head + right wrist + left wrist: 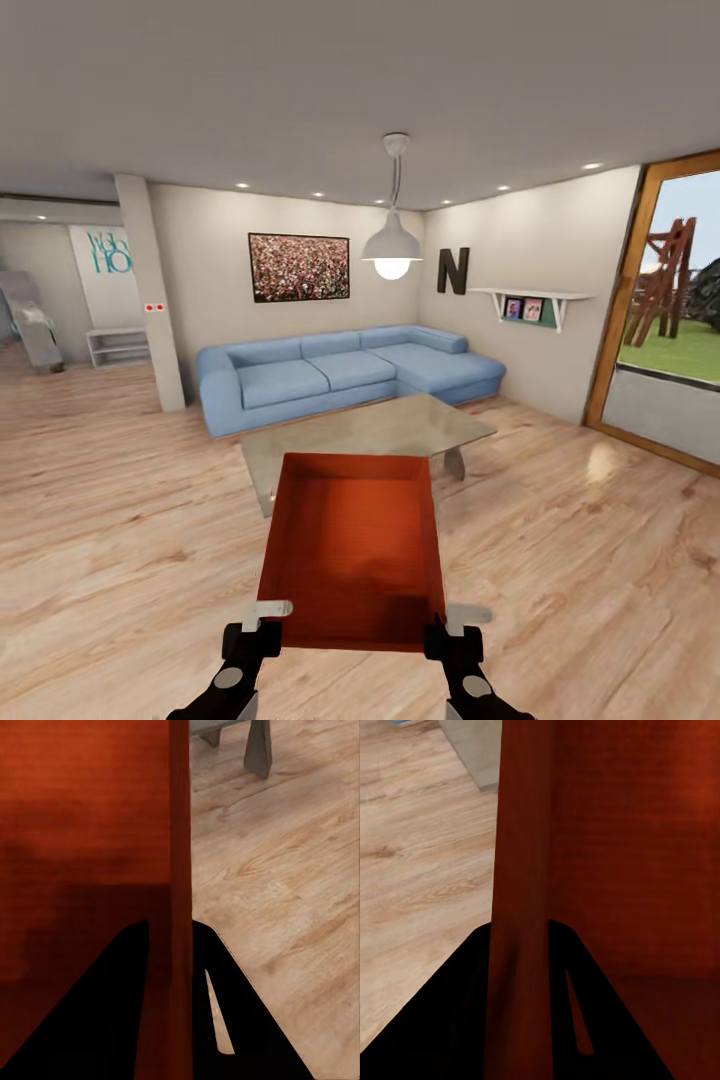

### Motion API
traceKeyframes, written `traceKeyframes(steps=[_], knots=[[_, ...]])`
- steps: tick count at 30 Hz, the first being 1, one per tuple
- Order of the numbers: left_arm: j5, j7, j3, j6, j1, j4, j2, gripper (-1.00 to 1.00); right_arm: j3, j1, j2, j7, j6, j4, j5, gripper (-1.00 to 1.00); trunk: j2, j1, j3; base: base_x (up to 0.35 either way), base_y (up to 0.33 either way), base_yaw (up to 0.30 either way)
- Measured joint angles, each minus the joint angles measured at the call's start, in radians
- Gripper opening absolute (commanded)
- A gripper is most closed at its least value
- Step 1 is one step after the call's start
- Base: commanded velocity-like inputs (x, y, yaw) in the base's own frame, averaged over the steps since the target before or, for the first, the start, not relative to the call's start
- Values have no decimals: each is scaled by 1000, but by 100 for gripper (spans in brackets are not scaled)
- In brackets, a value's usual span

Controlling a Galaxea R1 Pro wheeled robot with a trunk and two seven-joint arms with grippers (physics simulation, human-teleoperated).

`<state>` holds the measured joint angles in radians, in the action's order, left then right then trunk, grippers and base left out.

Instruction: Move the two storage containers from the living room to the garage. In the garage, place one container on the floor and stack the other container on top of it (either order is fine).

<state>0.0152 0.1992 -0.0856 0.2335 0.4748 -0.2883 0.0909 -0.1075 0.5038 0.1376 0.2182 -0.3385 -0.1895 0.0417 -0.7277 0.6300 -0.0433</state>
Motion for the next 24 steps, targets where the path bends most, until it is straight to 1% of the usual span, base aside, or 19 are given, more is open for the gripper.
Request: traceKeyframes(steps=[18, 24], knots=[[0, -1, 1, 0, 0, 7, 0, -100, 1, 0, 1, 0, 2, 6, -1, -100, 0, 0, 0, 0, 0, 300], [2, 0, -3, 45, 0, 8, -1, -100, -10, 1, 0, 6, -41, 6, 2, -100, 0, 0, 0, 0, 0, 300]])
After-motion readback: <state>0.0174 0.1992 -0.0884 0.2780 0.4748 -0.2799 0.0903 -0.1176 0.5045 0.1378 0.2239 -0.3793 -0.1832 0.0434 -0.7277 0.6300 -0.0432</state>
